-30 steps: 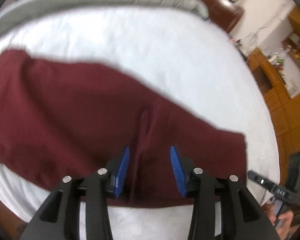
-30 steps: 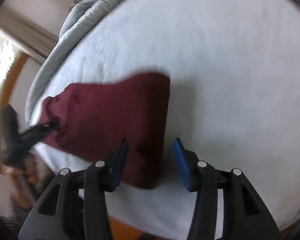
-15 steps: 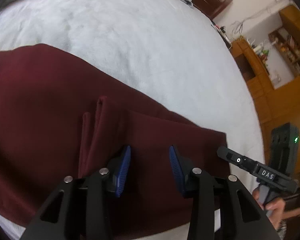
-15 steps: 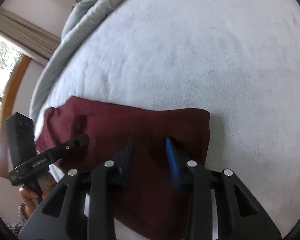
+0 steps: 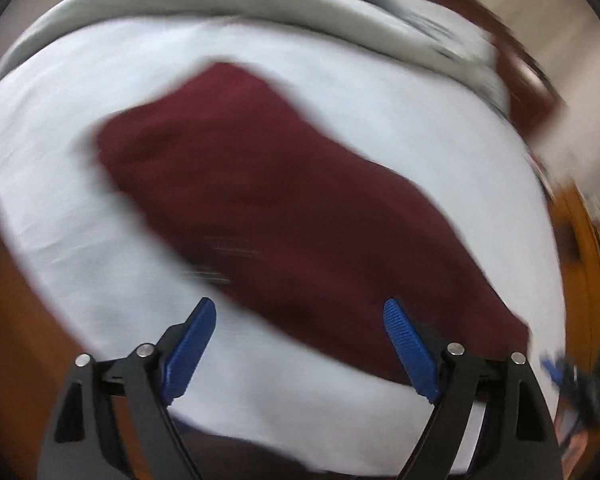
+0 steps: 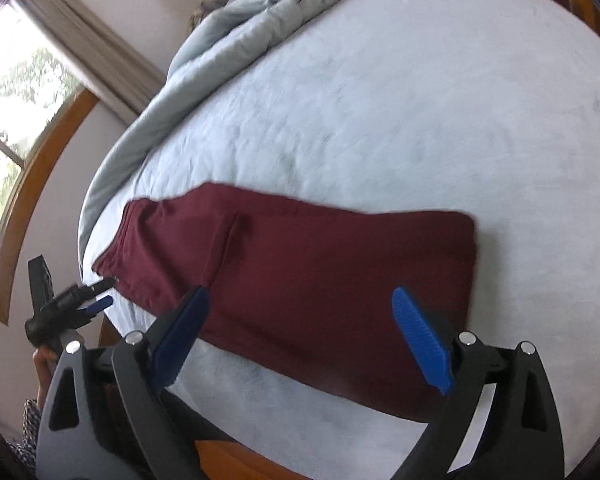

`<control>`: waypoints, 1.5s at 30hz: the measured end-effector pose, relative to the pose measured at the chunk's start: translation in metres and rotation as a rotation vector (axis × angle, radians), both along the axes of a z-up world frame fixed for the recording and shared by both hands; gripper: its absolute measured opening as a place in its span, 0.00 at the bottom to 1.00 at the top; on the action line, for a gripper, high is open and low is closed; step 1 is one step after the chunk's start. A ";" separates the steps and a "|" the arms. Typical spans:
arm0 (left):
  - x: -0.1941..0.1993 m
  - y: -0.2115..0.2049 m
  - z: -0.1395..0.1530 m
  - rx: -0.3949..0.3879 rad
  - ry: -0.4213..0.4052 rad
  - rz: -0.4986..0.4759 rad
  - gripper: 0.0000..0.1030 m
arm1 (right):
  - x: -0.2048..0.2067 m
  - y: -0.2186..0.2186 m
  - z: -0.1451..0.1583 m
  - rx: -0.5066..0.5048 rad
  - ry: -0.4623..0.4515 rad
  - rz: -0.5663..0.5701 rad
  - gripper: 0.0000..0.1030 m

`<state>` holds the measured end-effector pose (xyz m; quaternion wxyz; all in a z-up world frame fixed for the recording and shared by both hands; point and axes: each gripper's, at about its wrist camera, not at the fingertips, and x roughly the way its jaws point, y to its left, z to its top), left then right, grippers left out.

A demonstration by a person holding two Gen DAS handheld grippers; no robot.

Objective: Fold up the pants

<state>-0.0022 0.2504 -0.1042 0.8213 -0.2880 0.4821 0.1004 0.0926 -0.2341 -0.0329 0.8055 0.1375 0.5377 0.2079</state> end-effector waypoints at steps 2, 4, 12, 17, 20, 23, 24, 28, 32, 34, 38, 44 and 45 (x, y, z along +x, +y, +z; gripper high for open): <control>-0.008 0.031 -0.008 -0.047 -0.016 0.073 0.81 | 0.000 0.008 -0.006 0.006 0.013 0.013 0.90; -0.011 0.060 -0.015 -0.124 -0.050 0.150 0.77 | 0.002 0.016 -0.013 0.002 0.024 0.023 0.90; 0.004 0.091 -0.035 -0.255 -0.081 0.215 0.70 | 0.004 0.031 -0.028 -0.048 0.034 0.053 0.90; 0.003 0.110 -0.037 -0.262 -0.113 0.269 0.65 | 0.002 0.035 -0.037 -0.066 0.046 0.067 0.90; 0.006 0.123 -0.036 -0.264 -0.130 0.309 0.53 | 0.002 0.035 -0.043 -0.073 0.055 0.067 0.90; 0.009 0.122 -0.033 -0.284 -0.150 0.314 0.35 | 0.002 0.033 -0.046 -0.068 0.055 0.064 0.90; 0.006 0.118 -0.027 -0.286 -0.193 0.300 0.34 | 0.002 0.034 -0.046 -0.070 0.053 0.068 0.90; 0.007 0.111 -0.022 -0.247 -0.236 0.290 0.34 | 0.003 0.035 -0.048 -0.082 0.051 0.074 0.90; 0.027 0.113 -0.041 -0.238 -0.139 0.292 0.55 | 0.003 0.036 -0.047 -0.083 0.049 0.077 0.90; 0.030 0.108 -0.043 -0.214 -0.135 0.303 0.43 | 0.002 0.036 -0.048 -0.081 0.048 0.080 0.90; 0.020 0.100 -0.024 -0.259 -0.242 0.286 0.30 | 0.003 0.032 -0.046 -0.065 0.053 0.074 0.90; 0.028 0.045 0.034 -0.202 -0.399 0.110 0.30 | 0.000 0.025 -0.031 -0.051 0.023 0.060 0.90; 0.033 0.029 0.045 -0.175 -0.422 0.062 0.30 | 0.000 0.023 -0.029 -0.046 0.018 0.056 0.90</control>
